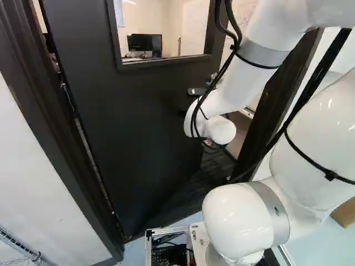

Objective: Open the door and move inside

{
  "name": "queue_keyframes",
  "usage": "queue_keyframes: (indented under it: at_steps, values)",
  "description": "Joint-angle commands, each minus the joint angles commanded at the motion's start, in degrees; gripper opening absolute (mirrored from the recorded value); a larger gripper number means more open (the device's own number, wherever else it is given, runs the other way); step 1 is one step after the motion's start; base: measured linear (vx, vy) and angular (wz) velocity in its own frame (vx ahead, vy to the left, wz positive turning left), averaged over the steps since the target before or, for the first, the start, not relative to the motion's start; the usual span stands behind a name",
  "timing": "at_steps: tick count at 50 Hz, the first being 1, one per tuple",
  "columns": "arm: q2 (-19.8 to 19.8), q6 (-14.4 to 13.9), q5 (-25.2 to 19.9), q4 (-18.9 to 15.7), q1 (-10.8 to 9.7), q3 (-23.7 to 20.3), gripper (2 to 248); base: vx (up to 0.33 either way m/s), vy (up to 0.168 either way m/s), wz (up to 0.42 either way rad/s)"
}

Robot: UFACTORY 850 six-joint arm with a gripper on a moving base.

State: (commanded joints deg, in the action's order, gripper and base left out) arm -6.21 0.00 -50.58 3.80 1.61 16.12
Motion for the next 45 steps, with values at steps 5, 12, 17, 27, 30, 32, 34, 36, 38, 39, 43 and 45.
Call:
queue_keyframes:
  at_steps: [5,12,17,27,30,32,34,36,38,39,43,45]
  values:
    - [0.8,0.0,-0.7,0.0,0.5,0.7,247,0.0,0.0,0.0]
    - [1.8,0.0,-1.7,0.0,1.3,1.7,247,0.0,0.0,0.0]
    - [2.5,0.0,-2.0,0.2,1.8,2.4,247,0.0,0.0,0.0]
    - [3.7,0.0,-2.3,0.5,2.9,3.6,247,0.0,0.0,0.0]
    - [3.9,0.0,-2.4,0.4,3.3,3.8,247,0.0,0.0,0.0]
    - [4.0,0.0,-2.5,0.3,3.5,3.8,247,0.0,0.0,0.0]
    - [4.0,0.0,-2.6,0.2,3.8,3.9,247,0.0,0.0,0.0]
    - [4.1,0.0,-2.7,0.1,4.0,3.9,247,0.0,0.0,0.0]
    - [4.1,0.0,-2.8,-0.1,4.3,4.0,247,0.0,0.0,0.0]
    - [4.1,0.0,-2.9,-0.2,4.4,4.0,247,0.0,0.0,0.0]
    - [4.2,0.0,-3.1,-0.5,5.0,4.1,247,0.0,0.0,0.0]
    - [4.3,0.0,-3.2,-0.7,5.2,4.2,247,0.0,0.0,0.0]
